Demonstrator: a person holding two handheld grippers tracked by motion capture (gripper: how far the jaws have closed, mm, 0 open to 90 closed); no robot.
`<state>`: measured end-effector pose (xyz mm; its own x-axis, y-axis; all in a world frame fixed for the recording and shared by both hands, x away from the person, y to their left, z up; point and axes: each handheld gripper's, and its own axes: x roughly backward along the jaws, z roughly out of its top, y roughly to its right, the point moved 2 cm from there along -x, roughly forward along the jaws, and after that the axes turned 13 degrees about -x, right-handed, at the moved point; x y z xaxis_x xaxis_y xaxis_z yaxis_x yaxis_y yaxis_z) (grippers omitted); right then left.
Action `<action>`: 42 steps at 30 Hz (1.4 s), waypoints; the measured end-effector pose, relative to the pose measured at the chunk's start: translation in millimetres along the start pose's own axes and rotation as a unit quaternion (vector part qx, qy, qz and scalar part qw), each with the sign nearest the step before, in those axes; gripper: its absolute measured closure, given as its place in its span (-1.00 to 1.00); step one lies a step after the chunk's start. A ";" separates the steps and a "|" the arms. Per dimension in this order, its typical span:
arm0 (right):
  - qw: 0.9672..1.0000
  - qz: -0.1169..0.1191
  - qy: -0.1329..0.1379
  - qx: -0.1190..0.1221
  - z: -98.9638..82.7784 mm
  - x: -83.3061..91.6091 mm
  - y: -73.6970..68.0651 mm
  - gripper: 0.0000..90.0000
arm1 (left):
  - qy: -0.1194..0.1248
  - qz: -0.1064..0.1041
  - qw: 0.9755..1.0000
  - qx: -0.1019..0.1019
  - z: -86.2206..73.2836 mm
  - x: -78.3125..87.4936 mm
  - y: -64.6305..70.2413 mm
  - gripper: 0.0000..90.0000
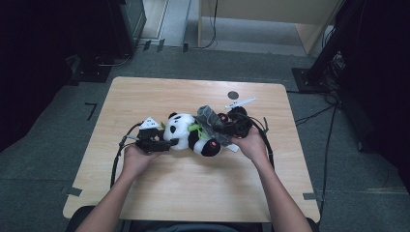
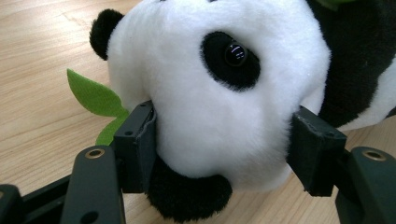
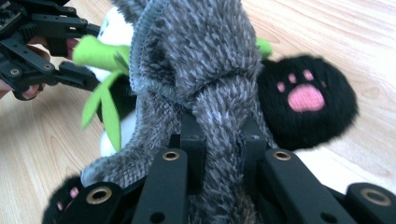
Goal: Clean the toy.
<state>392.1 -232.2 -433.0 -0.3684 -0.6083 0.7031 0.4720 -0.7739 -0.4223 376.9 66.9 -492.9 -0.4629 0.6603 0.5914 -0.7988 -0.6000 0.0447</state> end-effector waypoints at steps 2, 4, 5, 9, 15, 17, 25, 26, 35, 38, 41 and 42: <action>1.000 0.003 0.001 -0.005 -3.7 1.2 4.3 0.74 | 0.000 0.000 1.000 -0.001 0.0 0.0 0.1 -0.24; 1.000 0.005 0.005 -0.009 -8.0 2.5 7.8 0.74 | 0.000 0.000 1.000 -0.001 0.0 0.1 0.1 -0.24; 1.000 0.004 0.005 -0.011 -10.1 3.0 9.1 0.74 | 0.000 0.000 1.000 -0.001 0.0 0.1 0.1 -0.24; 1.000 -0.003 -0.002 -0.016 -16.3 4.9 15.3 0.74 | 0.000 -0.001 1.000 -0.001 -0.2 0.2 -0.4 -0.24; 1.000 -0.005 0.004 -0.029 -30.1 4.8 23.5 0.74 | 0.003 -0.003 1.000 -0.003 -0.8 0.3 -0.7 -0.24; 0.999 -0.004 0.009 -0.038 -36.4 4.0 27.3 0.74 | 0.003 -0.003 1.000 -0.003 -0.8 0.2 -0.7 -0.24; 0.998 -0.023 -0.016 -0.063 -50.8 1.6 44.1 0.74 | 0.008 -0.004 1.000 -0.002 -1.8 0.2 -1.2 -0.25; 0.997 -0.024 -0.019 -0.064 -52.1 1.0 46.1 0.74 | 0.008 -0.004 1.000 -0.002 -1.9 0.2 -1.2 -0.25; 0.995 -0.042 -0.034 -0.082 -58.8 1.8 60.3 0.75 | 0.008 -0.005 1.000 -0.001 -2.1 0.4 -1.6 -0.25; 0.996 -0.036 -0.026 -0.078 -57.8 7.3 58.9 0.75 | 0.007 -0.005 1.000 0.000 -2.2 0.6 -1.8 -0.25; 0.997 -0.034 -0.017 -0.064 -53.8 16.9 50.3 0.75 | 0.007 -0.006 1.000 0.003 -2.2 0.6 -1.9 -0.25; 0.998 -0.033 -0.011 -0.059 -51.6 20.9 47.0 0.75 | 0.007 -0.006 1.000 0.004 -2.1 0.5 -1.8 -0.25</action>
<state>365.3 -290.4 -467.7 -0.3785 -0.5516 0.7433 0.3488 -0.8288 -0.4376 377.4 69.2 -494.4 -0.4583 0.6736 0.5799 -0.8012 -0.5955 0.0585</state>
